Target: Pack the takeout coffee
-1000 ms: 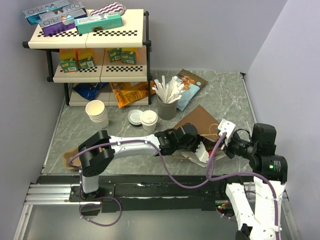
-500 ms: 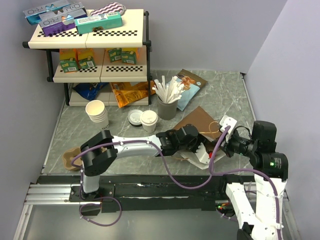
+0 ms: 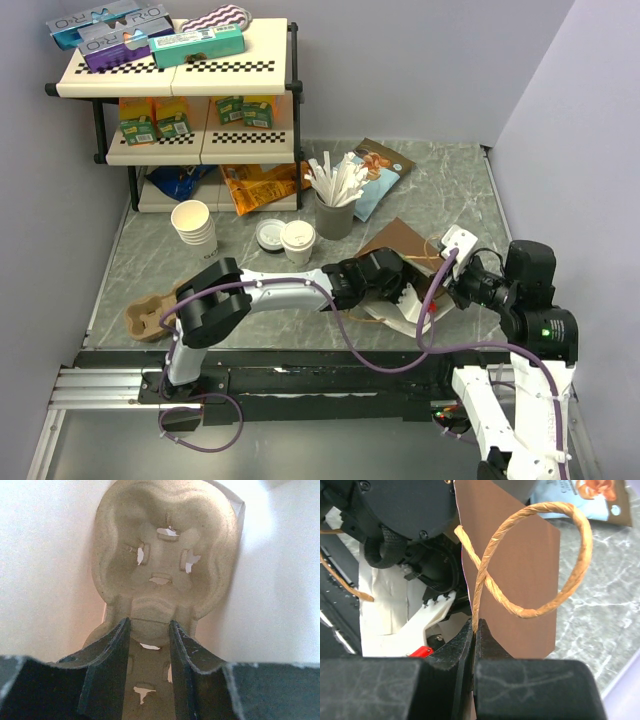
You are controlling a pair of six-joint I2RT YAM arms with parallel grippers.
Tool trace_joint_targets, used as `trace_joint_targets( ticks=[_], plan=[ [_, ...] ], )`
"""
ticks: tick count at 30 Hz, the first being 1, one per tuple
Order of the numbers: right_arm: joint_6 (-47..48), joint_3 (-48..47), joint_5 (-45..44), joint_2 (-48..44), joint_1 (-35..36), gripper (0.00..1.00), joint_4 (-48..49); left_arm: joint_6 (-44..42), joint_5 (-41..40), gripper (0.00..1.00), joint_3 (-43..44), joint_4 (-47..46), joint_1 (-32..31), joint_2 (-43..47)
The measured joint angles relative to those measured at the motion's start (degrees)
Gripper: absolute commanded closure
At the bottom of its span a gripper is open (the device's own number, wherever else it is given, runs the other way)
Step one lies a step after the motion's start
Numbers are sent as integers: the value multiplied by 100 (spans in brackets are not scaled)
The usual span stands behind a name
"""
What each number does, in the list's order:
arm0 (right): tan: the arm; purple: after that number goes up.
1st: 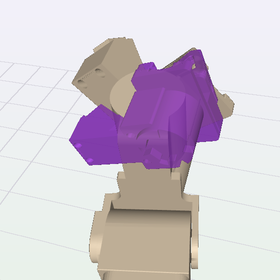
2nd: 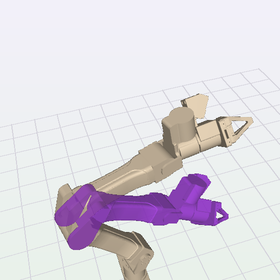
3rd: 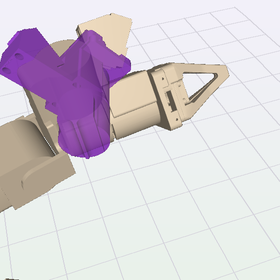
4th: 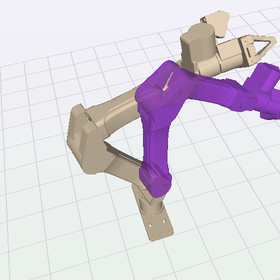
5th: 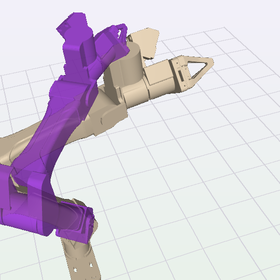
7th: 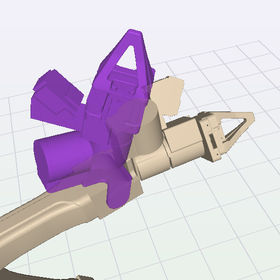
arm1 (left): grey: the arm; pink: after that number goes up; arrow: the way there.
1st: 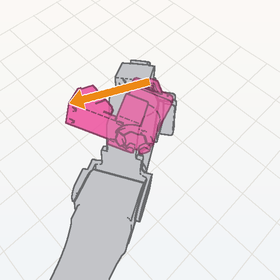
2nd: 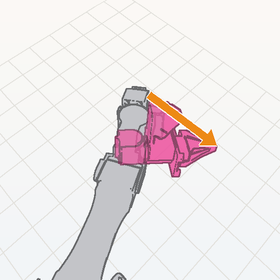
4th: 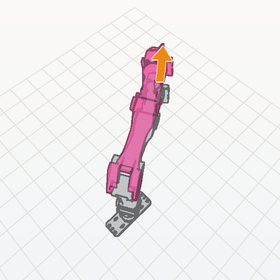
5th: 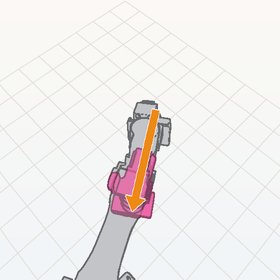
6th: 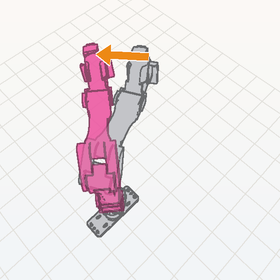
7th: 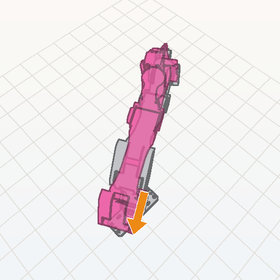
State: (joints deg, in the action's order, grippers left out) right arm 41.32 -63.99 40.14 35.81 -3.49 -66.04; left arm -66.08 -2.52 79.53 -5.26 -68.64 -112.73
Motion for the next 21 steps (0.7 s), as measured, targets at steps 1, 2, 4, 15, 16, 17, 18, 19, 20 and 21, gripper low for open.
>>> trace_joint_targets(
  ticks=[1, 2, 4, 15, 16, 17, 18, 19, 20, 21],
  plan=[
    [2, 0, -31, -13, 2, 100, 26, 22, 57, 99, -2, -39, 2, 7],
    [2, 0, -61, -15, 11, 100, 48, 33, 125, 99, -17, -96, 11, 13],
    [7, 0, -96, -9, 24, 100, 61, 55, 205, 99, -83, -153, 20, 52],
    [-173, 0, 39, 240, 208, 100, 107, 85, 313, 99, -245, -553, 70, 59],
    [-192, 0, 35, 260, 212, 96, 122, 85, 310, 99, -247, -570, 74, 57],
    [-212, 0, 22, 271, 219, 81, 144, 87, 308, 99, -249, -588, 76, 55],
    [-238, 0, -11, 273, 232, 78, 173, 94, 308, 99, -249, -612, 83, 52],
    [-286, 0, -39, 273, 243, 75, 201, 101, 306, 99, -249, -636, 85, 52],
    [-326, 0, -68, 273, 249, 68, 232, 103, 297, 99, -249, -649, 87, 50],
    [-358, 0, -92, 273, 254, 64, 280, 107, 289, 99, -249, -660, 87, 50]
  ],
)
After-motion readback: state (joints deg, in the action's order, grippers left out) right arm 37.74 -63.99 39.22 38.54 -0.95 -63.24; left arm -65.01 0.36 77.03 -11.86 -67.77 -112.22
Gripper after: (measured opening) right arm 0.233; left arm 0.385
